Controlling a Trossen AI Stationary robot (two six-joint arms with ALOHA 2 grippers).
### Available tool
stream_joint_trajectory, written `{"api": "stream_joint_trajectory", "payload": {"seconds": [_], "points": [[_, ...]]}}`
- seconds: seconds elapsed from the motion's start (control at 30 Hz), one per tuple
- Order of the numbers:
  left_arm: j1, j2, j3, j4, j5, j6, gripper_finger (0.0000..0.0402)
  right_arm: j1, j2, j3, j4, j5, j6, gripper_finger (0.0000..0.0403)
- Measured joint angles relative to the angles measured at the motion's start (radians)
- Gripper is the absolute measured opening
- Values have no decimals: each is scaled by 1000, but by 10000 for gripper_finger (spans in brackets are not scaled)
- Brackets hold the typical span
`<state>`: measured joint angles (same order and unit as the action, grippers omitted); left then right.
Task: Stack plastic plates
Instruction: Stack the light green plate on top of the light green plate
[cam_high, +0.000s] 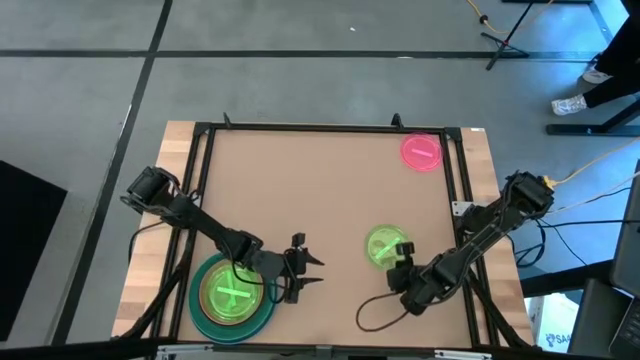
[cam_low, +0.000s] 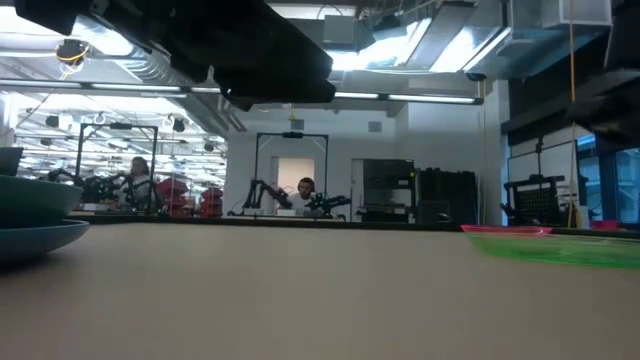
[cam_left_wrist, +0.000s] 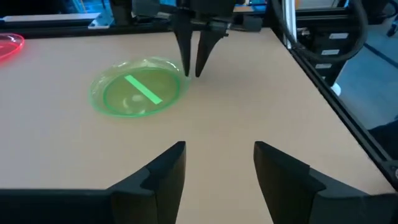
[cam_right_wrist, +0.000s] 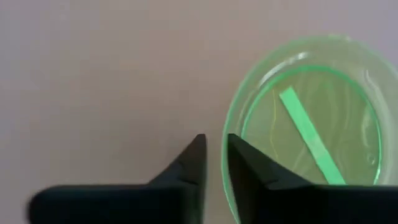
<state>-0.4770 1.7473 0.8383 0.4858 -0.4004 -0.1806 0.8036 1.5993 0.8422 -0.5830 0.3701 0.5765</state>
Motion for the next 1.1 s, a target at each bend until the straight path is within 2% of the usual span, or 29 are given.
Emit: {"api": "stream_joint_trajectory", "payload": {"seconds": [0.17, 0.3, 0.43, 0.67, 0.9, 1.1], "points": [[2, 3, 0, 5, -1, 0, 183, 0, 0, -42, 6, 0, 20, 132], [2, 3, 0, 17, -1, 0, 183, 1, -2, -71, 14, 31, 22, 151], [2, 3, 0, 28, -1, 0, 183, -5, -3, -88, 22, 38, 23, 120], [18, 4, -1, 87, -8, 9, 183, -23, -3, -90, 6, 30, -17, 10], [41, 4, -2, 119, -14, 44, 185, -28, 0, -60, -12, 40, -68, 3], [74, 11, 16, 118, 19, 118, 220, -28, 0, 51, -31, 38, -149, 1]]}}
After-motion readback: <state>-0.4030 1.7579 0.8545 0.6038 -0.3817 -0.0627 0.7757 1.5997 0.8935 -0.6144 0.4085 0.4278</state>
